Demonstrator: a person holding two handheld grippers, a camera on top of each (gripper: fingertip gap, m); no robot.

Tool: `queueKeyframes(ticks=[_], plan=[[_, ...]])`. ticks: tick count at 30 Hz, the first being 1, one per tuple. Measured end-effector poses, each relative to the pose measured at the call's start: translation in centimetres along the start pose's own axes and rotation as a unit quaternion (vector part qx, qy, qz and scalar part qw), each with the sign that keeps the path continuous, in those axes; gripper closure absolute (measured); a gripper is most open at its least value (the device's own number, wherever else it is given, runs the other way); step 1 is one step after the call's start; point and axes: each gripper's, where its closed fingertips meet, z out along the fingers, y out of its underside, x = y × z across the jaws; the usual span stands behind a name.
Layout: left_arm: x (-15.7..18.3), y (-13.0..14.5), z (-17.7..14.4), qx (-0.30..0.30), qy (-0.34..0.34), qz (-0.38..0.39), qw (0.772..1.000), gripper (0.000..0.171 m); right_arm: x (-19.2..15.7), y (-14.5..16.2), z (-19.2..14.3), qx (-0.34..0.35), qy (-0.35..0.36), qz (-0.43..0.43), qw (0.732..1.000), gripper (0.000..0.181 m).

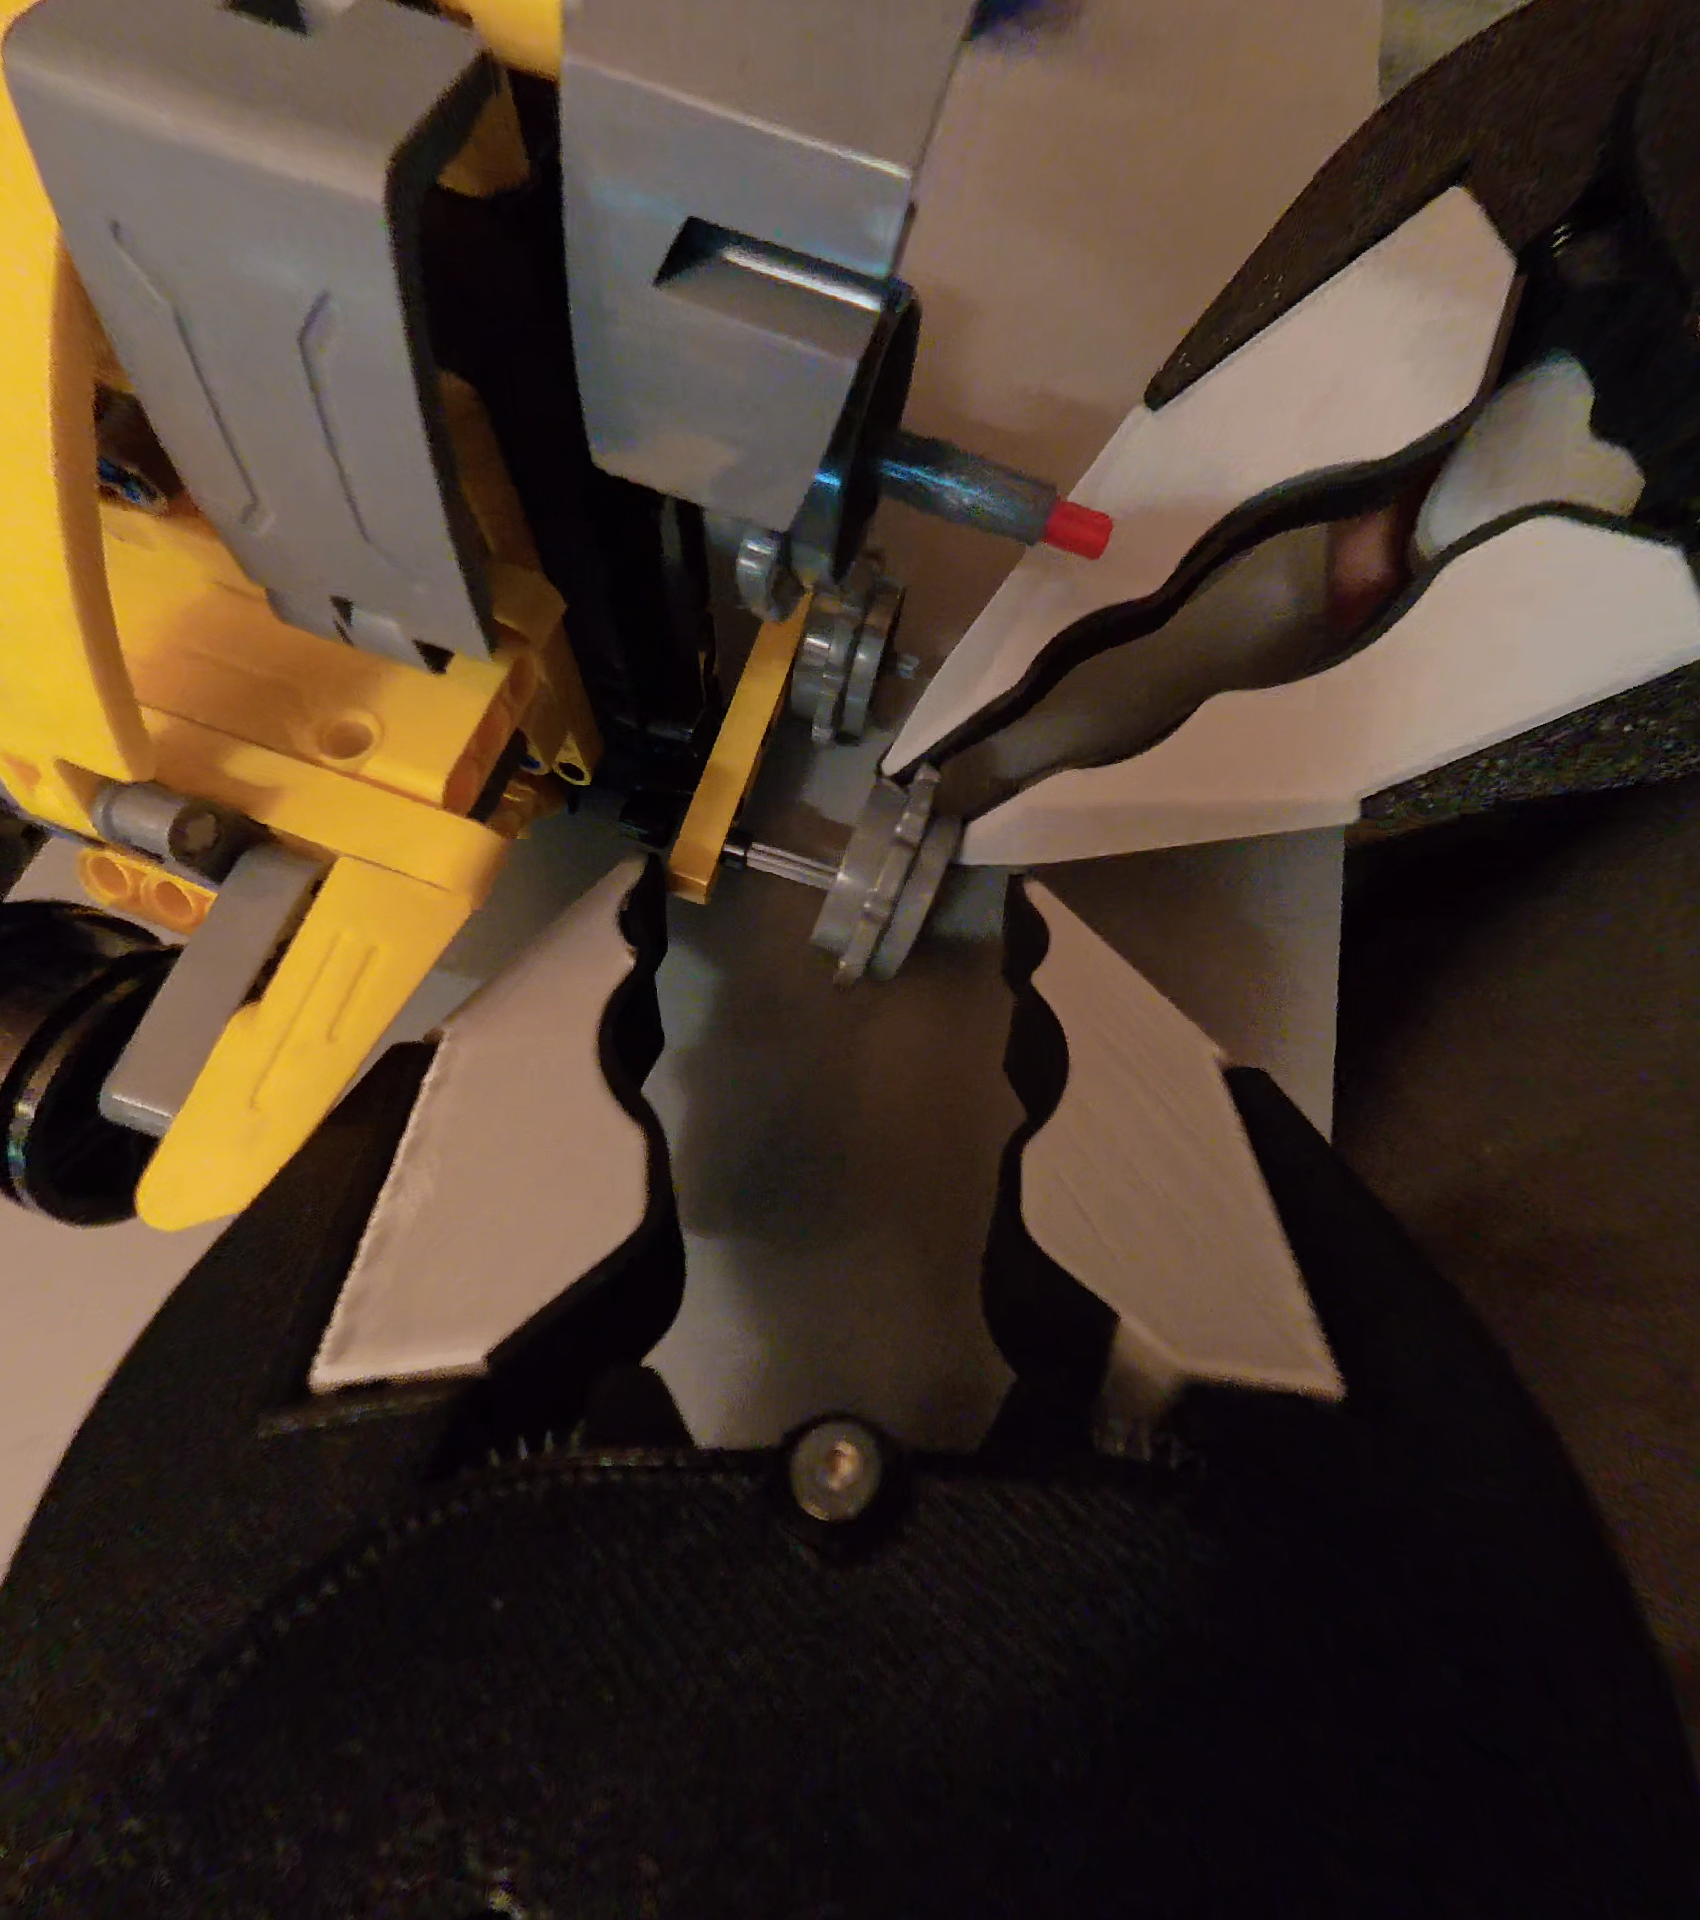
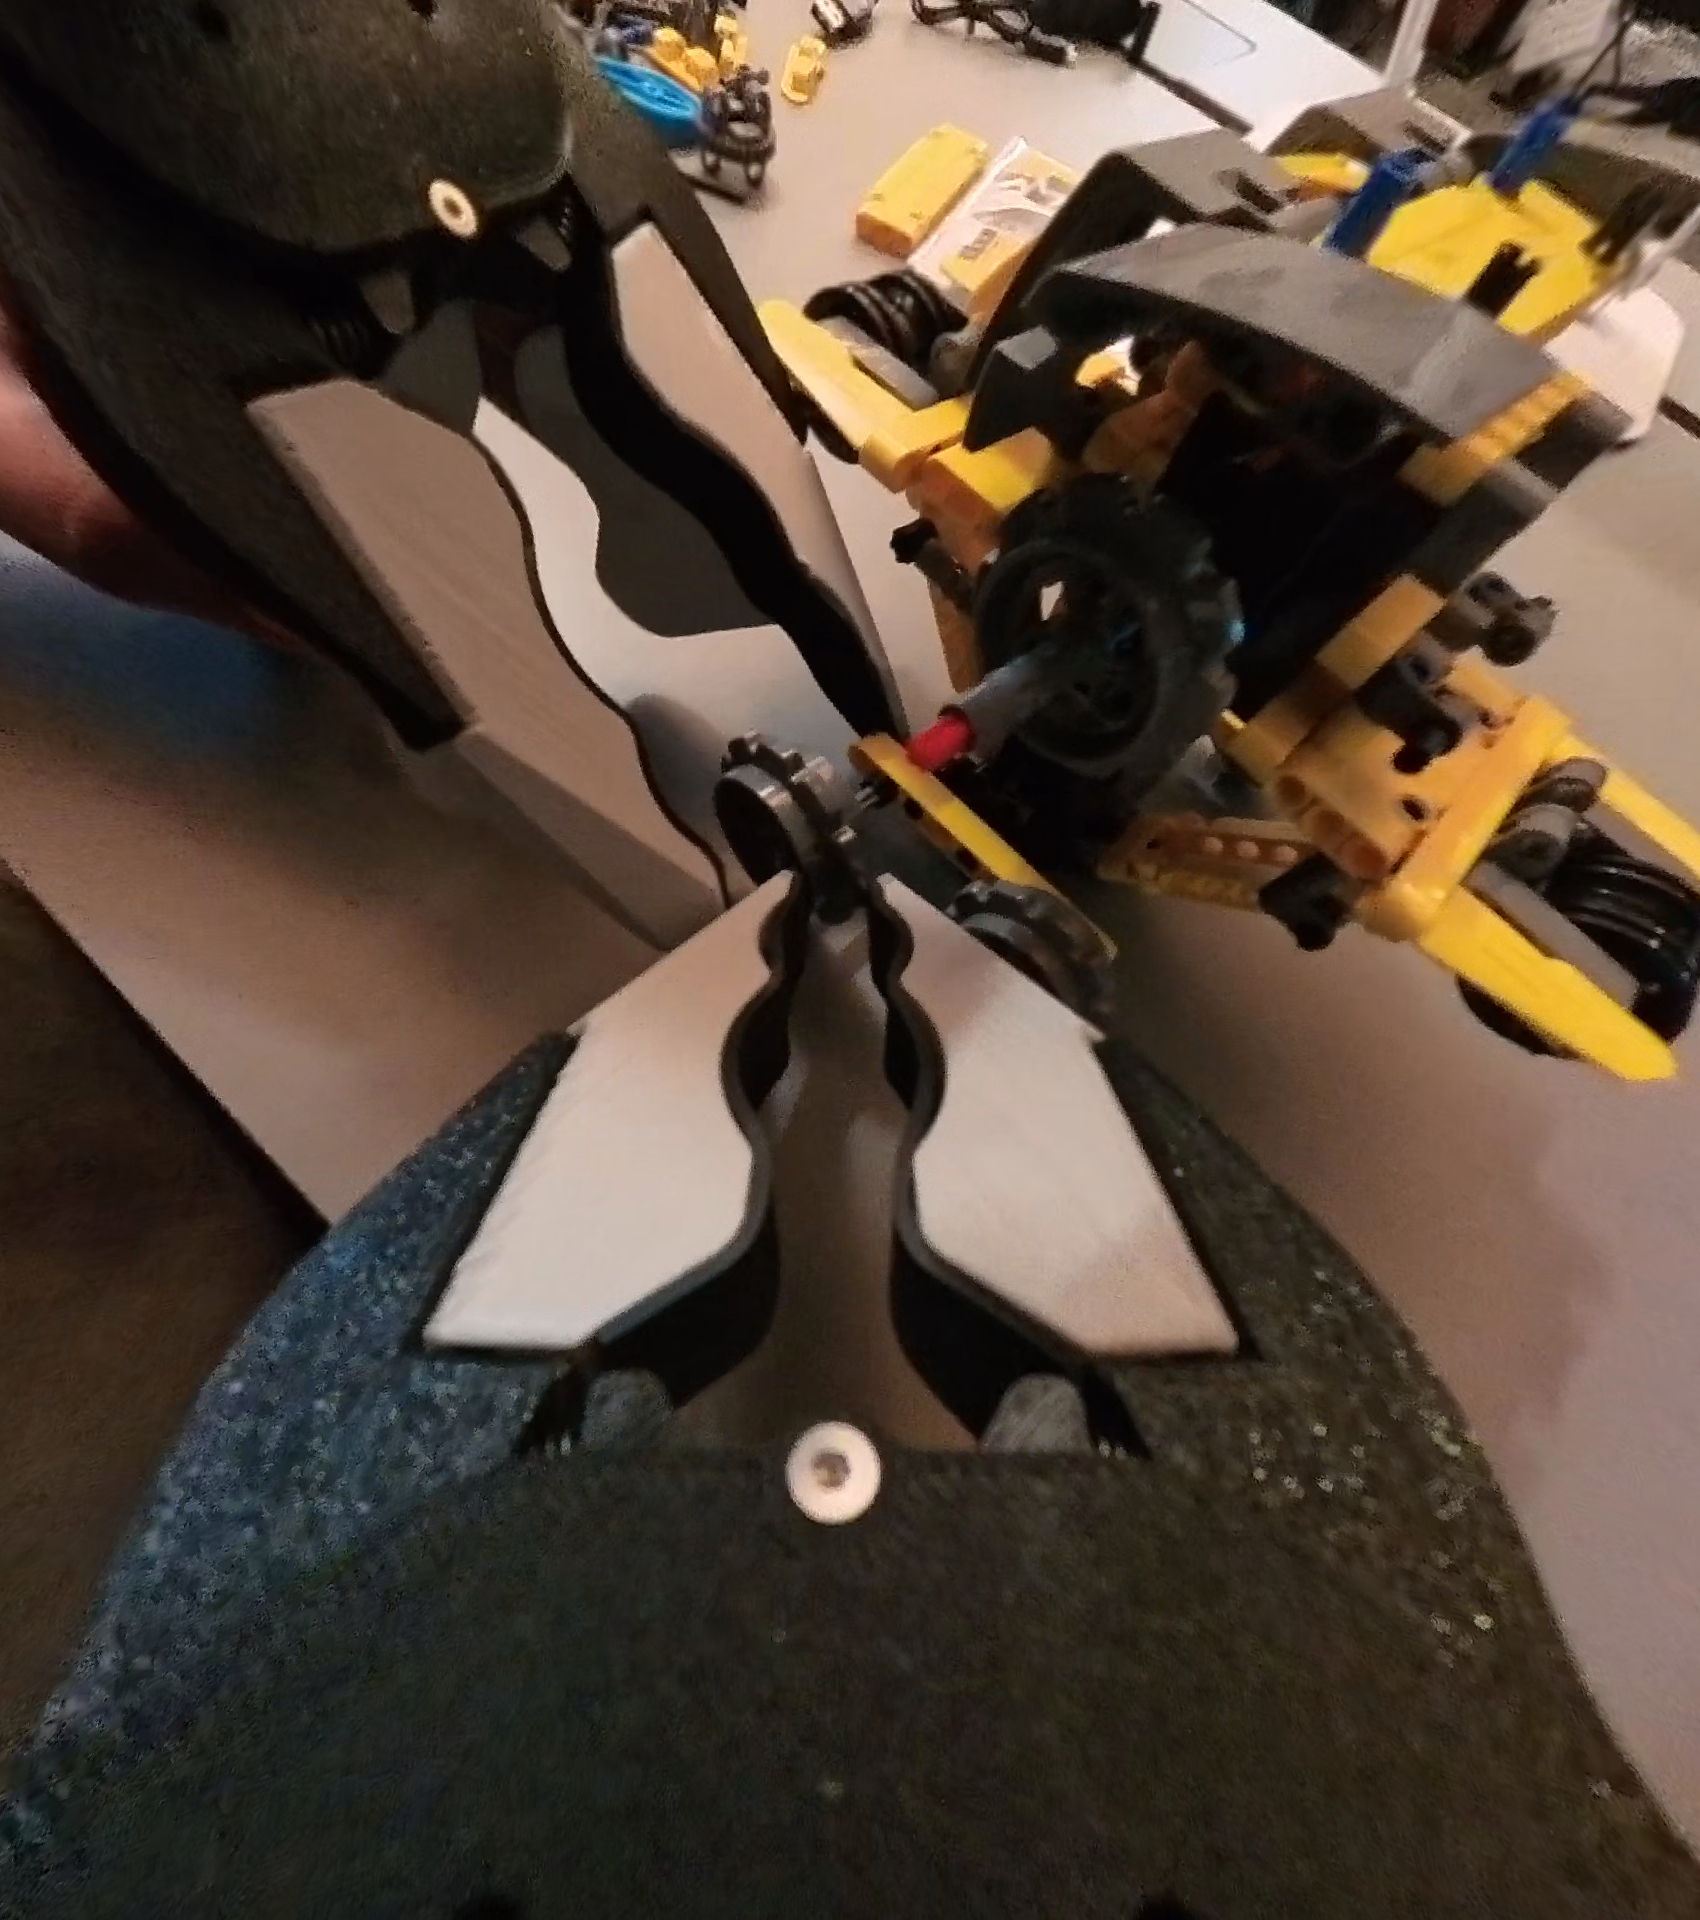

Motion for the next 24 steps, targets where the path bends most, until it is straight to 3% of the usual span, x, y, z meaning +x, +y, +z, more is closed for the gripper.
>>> queueKeyframes(ticks=[11,18,24], plan=[[1.3,0.1,1.6,-0.023,-0.125,0.072,0.989,0.107,0.9,2.2,-1.6,-0.012,-0.024,-0.05,0.998,0.171],[0.9,-0.1,1.5,-0.019,-0.137,0.062,0.988,0.115,1.3,1.8,-2.1,-0.011,-0.086,-0.137,0.987,0.171],[0.9,-0.1,1.5,-0.019,-0.135,0.062,0.989,0.115,0.7,1.4,-1.7,-0.007,-0.122,-0.135,0.983,0.171]])
